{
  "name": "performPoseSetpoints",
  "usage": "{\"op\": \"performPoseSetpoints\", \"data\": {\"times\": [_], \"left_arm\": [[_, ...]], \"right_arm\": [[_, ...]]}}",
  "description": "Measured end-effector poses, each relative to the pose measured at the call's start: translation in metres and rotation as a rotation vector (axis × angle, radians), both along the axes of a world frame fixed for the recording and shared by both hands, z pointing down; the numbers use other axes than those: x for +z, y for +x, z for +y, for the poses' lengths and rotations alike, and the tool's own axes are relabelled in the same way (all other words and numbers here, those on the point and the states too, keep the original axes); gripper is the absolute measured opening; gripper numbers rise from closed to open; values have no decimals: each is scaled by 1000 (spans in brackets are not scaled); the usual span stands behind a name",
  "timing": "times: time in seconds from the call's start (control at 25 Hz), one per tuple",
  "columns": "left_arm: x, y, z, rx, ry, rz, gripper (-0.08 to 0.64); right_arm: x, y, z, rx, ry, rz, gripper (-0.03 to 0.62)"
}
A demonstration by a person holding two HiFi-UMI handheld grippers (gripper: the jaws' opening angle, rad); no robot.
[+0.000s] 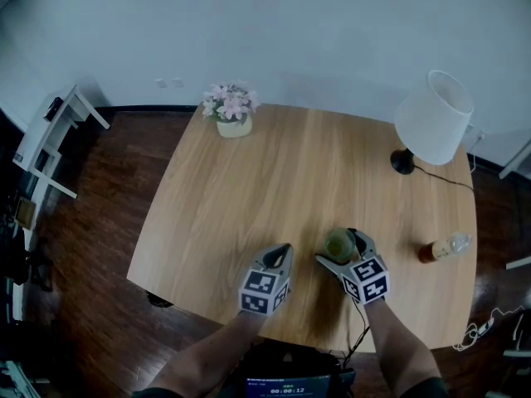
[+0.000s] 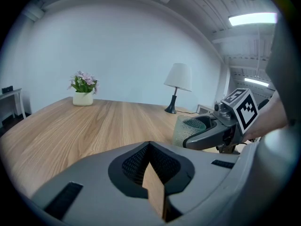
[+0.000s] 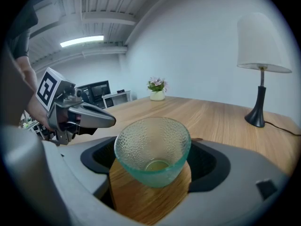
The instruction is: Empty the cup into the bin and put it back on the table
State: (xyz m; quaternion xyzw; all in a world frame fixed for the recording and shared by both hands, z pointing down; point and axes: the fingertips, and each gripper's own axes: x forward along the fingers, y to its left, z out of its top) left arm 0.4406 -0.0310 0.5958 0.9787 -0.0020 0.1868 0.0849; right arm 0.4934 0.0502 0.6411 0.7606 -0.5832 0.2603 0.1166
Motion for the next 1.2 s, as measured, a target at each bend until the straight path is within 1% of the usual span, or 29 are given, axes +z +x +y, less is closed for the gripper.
{"op": "performPoseSetpoints", "data": {"times": [0.04, 0.08, 0.24, 0.28, 0.48, 0.6, 0.88, 1.2], "left_arm": [[1, -2, 0, 0, -2, -2, -6], [1, -3, 0, 0, -3, -4, -6], [3, -11, 0, -3, -4, -5, -6], [4, -13, 0, -4, -2, -6, -6], [0, -18, -4, -6, 1, 8, -6], [-12, -22, -6, -13, -2, 39, -6], [-35, -31, -10, -16, 9, 89, -6], [-87, -43, -21, -6, 35, 215, -6]], "right_arm": [[1, 0, 0, 4, -2, -4, 467], [1, 1, 0, 9, -4, -6, 440], [0, 5, 0, 36, 8, 8, 436], [-1, 6, -1, 40, 11, 12, 416], [1, 4, 0, 37, -2, 11, 405], [-6, -2, 0, 26, 15, 2, 403], [-33, -13, 0, -3, 48, 32, 403], [-97, -20, 2, -31, 92, 96, 402]]}}
